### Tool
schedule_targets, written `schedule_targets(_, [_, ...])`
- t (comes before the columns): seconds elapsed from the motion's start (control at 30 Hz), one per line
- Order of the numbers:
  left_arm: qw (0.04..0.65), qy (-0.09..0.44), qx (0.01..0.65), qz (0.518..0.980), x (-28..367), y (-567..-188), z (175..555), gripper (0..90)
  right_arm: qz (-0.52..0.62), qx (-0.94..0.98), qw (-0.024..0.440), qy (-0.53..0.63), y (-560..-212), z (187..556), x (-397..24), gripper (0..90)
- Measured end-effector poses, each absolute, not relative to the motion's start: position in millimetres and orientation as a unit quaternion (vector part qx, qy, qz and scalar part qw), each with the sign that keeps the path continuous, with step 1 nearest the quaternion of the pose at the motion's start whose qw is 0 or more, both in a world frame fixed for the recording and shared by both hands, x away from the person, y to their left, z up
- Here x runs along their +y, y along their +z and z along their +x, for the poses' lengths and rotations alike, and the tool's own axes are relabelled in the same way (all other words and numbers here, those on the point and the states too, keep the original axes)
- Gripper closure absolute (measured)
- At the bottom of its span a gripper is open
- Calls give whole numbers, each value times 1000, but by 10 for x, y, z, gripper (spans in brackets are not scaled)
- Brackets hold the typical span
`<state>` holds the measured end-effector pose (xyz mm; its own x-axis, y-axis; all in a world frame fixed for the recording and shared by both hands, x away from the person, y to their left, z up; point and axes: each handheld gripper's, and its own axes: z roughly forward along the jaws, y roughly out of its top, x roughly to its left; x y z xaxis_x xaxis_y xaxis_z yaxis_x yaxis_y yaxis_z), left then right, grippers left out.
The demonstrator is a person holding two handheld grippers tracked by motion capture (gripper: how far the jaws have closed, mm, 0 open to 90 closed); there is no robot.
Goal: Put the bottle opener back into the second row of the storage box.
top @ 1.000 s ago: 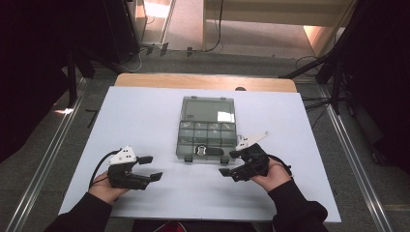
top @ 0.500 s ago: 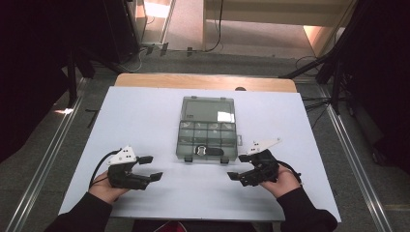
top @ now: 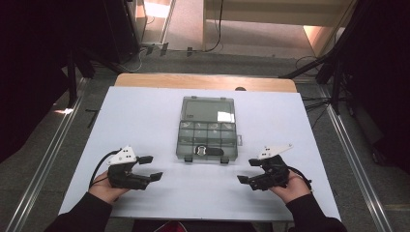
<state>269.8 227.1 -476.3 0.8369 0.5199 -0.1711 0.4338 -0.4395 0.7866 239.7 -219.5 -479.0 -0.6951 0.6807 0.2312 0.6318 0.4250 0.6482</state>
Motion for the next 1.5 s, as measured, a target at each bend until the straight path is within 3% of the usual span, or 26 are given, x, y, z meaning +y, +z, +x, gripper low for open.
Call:
schedule_targets(0.8, [447, 49, 281, 848, 2275, -4763, 2700, 268, 420, 821, 50, 383, -4883, 2222, -2529, 234])
schedule_targets(1.5, [448, 50, 280, 848, 2270, -4763, 2702, 268, 428, 818, 51, 381, -4977, 2263, -2537, 235])
